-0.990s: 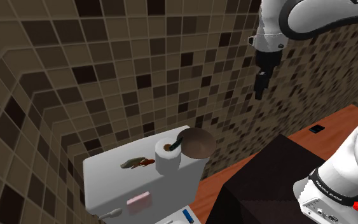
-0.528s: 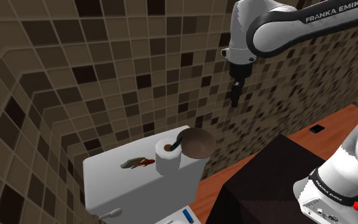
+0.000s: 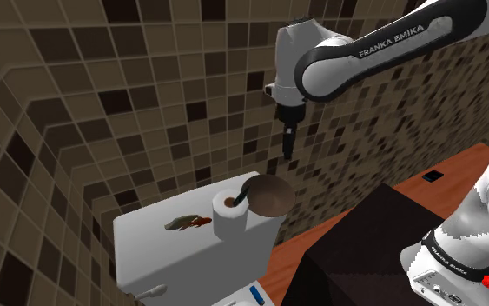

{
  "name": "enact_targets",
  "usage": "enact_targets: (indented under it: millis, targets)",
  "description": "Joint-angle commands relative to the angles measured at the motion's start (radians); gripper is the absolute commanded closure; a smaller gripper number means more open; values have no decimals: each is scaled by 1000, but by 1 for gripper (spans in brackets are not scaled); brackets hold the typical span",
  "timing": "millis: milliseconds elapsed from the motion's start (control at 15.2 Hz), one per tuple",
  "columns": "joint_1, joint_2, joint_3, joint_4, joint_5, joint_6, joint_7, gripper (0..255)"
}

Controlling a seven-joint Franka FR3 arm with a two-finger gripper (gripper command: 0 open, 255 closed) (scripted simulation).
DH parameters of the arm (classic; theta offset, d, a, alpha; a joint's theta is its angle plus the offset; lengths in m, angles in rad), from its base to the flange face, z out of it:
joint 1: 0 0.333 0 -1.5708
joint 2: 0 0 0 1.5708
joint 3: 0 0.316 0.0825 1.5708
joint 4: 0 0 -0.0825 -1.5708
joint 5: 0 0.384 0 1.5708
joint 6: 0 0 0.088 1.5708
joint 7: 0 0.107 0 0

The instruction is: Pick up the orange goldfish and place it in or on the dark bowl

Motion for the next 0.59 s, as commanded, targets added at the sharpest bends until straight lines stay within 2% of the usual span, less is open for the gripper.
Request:
enact_targets:
  millis: [0,528]
  targets:
    - [15,62,15,40,-3,29,-19,0]
    - [77,305,71,220,-40,115,-83,0]
